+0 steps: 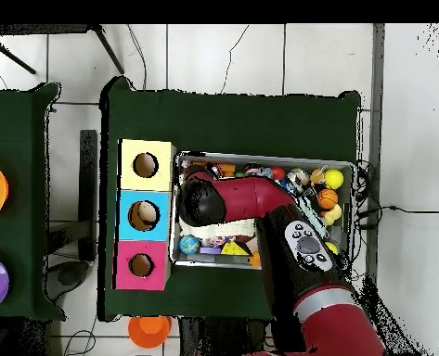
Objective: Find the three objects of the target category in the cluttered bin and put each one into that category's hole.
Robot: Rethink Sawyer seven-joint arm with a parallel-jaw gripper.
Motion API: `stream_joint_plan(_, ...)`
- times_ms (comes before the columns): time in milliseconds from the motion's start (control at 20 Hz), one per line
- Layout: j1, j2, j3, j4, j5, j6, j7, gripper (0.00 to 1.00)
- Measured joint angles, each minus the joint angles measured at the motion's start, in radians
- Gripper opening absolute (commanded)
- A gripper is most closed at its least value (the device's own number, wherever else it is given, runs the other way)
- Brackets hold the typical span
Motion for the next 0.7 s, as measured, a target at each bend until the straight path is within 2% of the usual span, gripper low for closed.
stream_joint_plan(500,-0.011,0.067,0.0,-0.001,-0.039,-0.132,0.0,1.0)
stream_joint_plan(700,-0.012,0.091,0.0,-0.001,-0.06,-0.147,0.0,1.0)
